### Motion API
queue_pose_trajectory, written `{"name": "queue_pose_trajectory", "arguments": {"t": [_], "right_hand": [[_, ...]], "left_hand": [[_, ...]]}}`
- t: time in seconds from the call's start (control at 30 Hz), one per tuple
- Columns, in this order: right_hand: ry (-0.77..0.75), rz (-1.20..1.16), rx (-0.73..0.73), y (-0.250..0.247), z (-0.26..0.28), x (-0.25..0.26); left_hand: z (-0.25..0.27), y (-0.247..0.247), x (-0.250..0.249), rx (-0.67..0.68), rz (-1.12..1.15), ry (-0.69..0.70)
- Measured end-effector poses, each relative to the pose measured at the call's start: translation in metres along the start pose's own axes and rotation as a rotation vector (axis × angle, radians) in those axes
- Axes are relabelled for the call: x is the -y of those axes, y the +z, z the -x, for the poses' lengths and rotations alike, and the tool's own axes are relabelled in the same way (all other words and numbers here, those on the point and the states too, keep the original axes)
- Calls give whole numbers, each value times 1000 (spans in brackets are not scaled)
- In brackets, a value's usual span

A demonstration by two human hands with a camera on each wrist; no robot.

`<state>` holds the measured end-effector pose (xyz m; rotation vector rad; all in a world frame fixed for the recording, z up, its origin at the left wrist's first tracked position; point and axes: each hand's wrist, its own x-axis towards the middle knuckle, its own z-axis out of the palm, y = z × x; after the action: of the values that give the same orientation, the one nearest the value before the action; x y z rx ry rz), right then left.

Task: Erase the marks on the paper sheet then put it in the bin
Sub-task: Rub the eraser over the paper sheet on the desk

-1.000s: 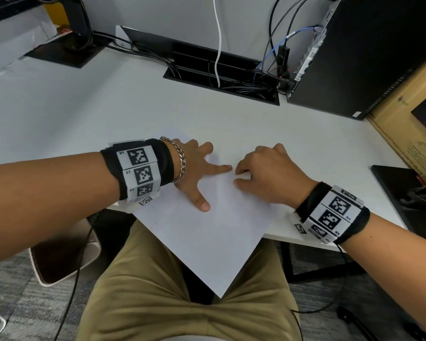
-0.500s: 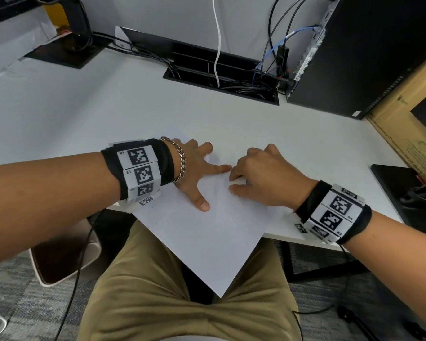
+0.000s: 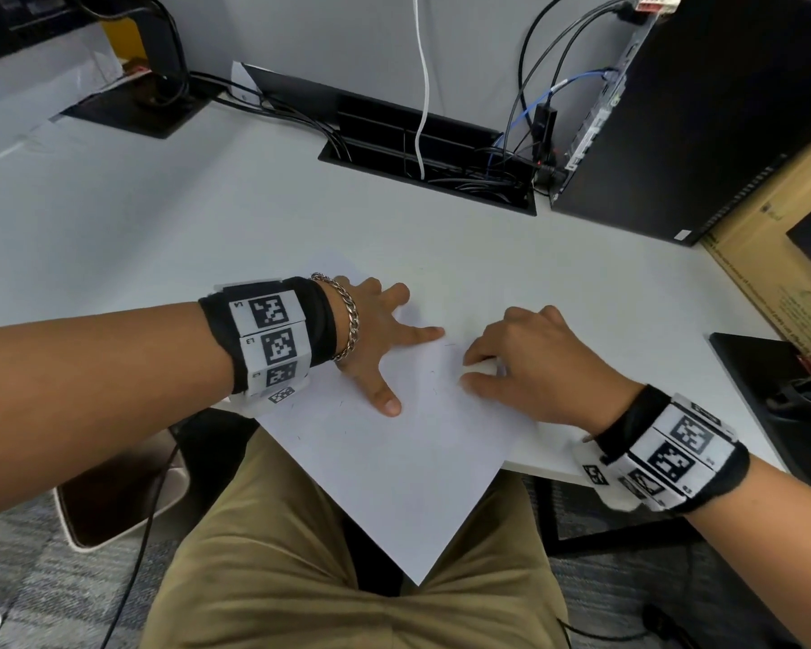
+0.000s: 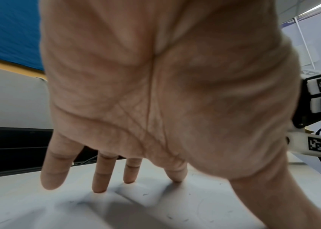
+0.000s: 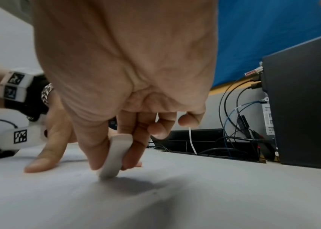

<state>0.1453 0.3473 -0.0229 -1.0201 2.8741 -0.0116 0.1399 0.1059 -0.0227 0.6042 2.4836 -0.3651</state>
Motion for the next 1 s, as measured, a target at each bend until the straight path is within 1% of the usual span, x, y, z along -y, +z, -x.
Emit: {"name": "queue_pose_trajectory", "arguments": {"t": [0.1, 0.23, 0.4, 0.53, 0.6, 0.7, 0.77, 0.83, 0.9, 1.0], "right_hand": [[6, -17, -4, -2, 1, 2], [47, 22, -36, -7, -14, -2], [39, 75, -29, -2, -23, 4], [-51, 114, 9, -2, -19, 10], [-42, 127, 24, -6, -22, 7], [-11, 158, 2, -9, -25, 6], [-48, 175, -6, -5, -23, 10], [-85, 157, 19, -5, -22, 9], [-54, 127, 40, -11, -25, 1], [-37, 136, 24, -12, -26, -2]], "left_hand": [[-1, -1, 0, -3, -6, 0], [-1, -4, -2, 11, -18, -5], [-2, -3, -2, 15, -18, -4], [-1, -4, -2, 22, -21, -10], [-2, -4, -2, 22, -26, -7], [-1, -5, -3, 25, -28, -10], [0, -6, -3, 38, -23, -12], [0, -7, -4, 41, -22, -10], [0, -7, -4, 43, -21, -11], [1, -7, -4, 49, -21, -13]]}}
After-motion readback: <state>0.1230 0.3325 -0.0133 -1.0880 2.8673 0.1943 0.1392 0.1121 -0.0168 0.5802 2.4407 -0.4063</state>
